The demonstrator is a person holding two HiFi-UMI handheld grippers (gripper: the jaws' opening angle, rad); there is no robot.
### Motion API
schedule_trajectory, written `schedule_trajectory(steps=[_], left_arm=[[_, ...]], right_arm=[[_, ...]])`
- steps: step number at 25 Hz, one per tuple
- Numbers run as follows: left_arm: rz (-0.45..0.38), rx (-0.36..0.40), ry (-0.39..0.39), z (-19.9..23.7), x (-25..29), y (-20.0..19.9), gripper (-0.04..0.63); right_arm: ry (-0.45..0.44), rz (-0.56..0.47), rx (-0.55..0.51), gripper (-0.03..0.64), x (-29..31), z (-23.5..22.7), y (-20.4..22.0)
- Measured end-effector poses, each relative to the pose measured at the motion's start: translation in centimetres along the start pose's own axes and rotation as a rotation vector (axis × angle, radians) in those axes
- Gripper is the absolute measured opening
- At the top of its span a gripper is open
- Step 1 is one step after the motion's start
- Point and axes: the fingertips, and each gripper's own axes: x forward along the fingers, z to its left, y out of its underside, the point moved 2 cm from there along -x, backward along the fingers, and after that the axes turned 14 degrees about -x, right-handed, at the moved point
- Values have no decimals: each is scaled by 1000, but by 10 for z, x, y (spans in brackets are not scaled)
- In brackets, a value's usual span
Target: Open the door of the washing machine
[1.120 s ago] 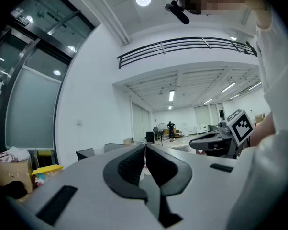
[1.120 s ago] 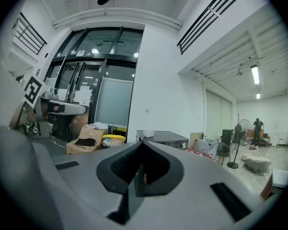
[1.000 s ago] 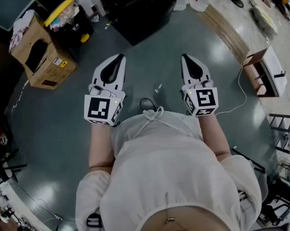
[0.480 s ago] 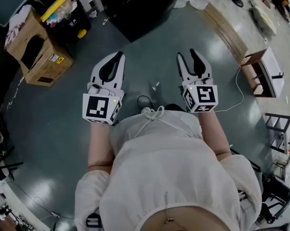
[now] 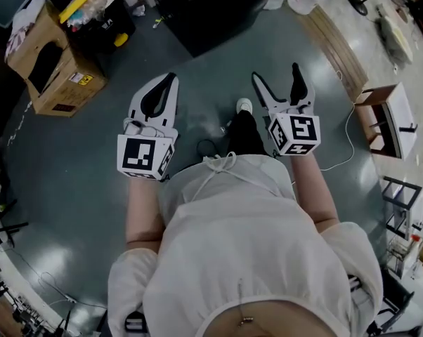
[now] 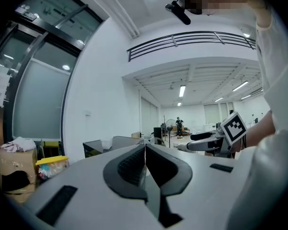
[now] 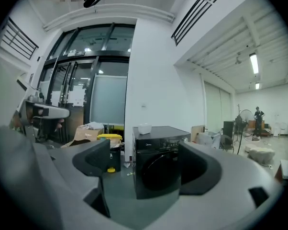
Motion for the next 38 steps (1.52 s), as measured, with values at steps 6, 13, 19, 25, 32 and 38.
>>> schedule_trajectory(steps=[6, 13, 19, 25, 32, 38], left_arm=[[9, 6, -101, 22, 78, 1, 23], [18, -2, -193, 37, 198, -7, 23], [27, -36, -238, 50, 288, -2, 23], [45, -66, -248, 85, 336, 11, 23], [108, -120, -234, 151, 358, 58, 23], [168, -122, -178, 203, 366, 107, 23]], right_arm=[[-89, 13, 34, 442, 93, -50, 19], [-177, 35, 29, 442, 205, -135, 28], [-247, 105, 51, 442, 285, -188, 51], [-296, 233, 104, 442, 345, -186, 90], [-335, 408, 123, 441, 407, -128, 143], [-312, 563, 170, 442, 452, -74, 200]])
